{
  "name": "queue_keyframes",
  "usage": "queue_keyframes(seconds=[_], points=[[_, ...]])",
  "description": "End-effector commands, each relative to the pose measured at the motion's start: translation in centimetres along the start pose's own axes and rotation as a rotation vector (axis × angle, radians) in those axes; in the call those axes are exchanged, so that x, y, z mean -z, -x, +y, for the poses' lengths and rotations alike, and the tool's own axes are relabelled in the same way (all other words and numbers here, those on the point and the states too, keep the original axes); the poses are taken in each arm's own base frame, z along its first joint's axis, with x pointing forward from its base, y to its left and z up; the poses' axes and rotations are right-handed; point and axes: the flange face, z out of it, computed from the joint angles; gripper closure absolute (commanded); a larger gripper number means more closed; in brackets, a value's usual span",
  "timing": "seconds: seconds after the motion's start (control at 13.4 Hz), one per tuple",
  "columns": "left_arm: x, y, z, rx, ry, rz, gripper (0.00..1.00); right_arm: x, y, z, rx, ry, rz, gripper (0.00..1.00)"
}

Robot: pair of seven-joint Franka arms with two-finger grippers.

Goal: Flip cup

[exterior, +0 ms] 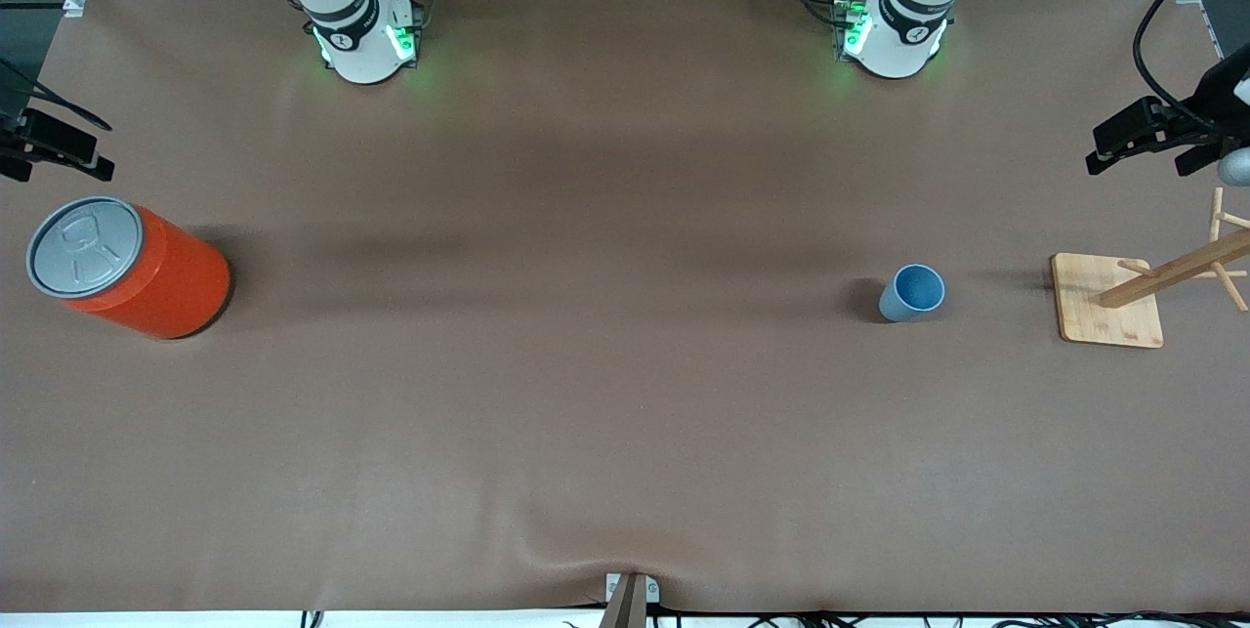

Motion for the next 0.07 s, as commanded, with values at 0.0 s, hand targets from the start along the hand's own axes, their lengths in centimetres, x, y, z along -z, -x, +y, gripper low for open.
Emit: queue_keyframes(seconds=[0.0], points=[[0.59,0.53,0.19,0.006,-0.004,-0.001,0.00,0.53,0.26,-0.17,-0.013,-0.009,0.007,0.00]])
